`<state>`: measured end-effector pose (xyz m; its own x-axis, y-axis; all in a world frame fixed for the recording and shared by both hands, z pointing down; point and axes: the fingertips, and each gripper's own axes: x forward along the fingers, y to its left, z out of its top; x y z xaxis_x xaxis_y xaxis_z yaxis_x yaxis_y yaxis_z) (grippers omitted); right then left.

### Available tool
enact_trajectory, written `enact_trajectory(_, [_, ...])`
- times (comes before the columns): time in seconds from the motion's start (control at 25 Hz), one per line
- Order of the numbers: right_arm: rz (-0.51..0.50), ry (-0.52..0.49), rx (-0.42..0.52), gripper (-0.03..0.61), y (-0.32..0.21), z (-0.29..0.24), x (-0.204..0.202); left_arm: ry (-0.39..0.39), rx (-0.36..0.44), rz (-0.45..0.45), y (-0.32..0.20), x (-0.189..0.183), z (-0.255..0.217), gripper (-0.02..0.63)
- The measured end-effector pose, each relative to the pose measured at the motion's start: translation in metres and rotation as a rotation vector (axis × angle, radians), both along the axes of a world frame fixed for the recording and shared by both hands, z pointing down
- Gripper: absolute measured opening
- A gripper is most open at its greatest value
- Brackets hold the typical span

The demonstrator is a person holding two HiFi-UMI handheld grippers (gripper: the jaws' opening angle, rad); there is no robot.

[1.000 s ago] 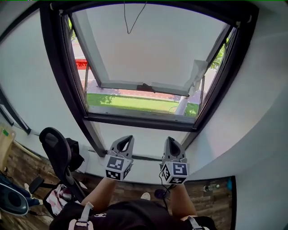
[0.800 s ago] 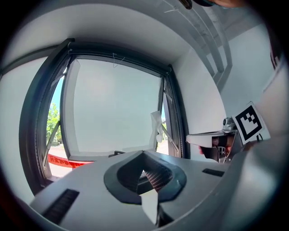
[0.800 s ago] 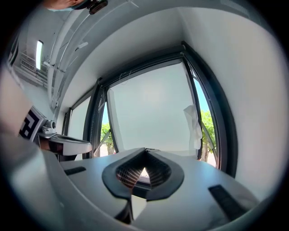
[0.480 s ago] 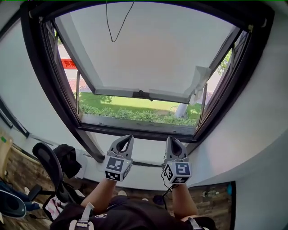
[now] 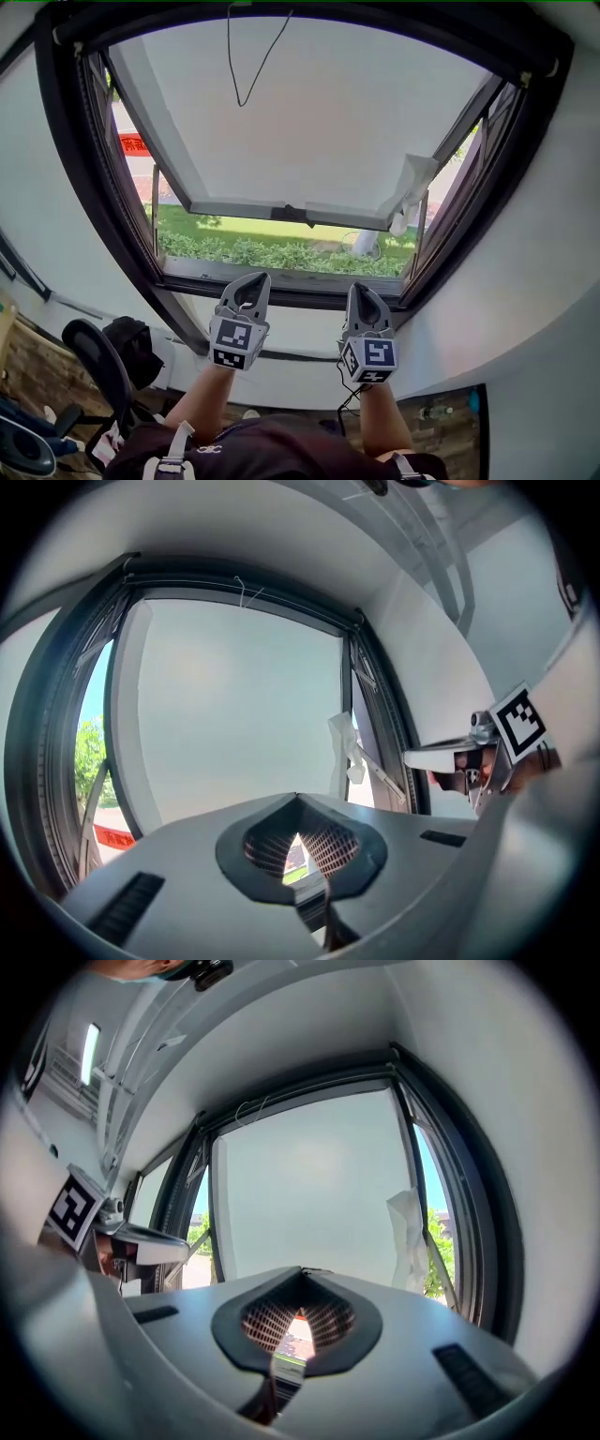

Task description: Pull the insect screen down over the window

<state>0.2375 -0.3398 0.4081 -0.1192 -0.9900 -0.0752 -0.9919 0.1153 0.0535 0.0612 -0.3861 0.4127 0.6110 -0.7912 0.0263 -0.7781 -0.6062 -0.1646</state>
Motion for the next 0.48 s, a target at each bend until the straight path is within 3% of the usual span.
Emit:
enact_trajectory(0.28, [0.076,0.293,0.019,0.005,-0.008,-0.034,0.031,-0.382,0.202,-0.047,-0.024,-0.011,-0.032,0.002])
enact_trajectory(0.36, [0.105,0.361,0.023,0.006,-0.007,-0.047,0.043,-0.466,0.231,-0.049,-0.027,-0.015,-0.041,0.003])
enact_trajectory(0.48, [0.121,0.494,0.011,0.028,-0.007,-0.064,0.052,-0.548,0.282,-0.043,-0.028,-0.019,-0.064,0.069])
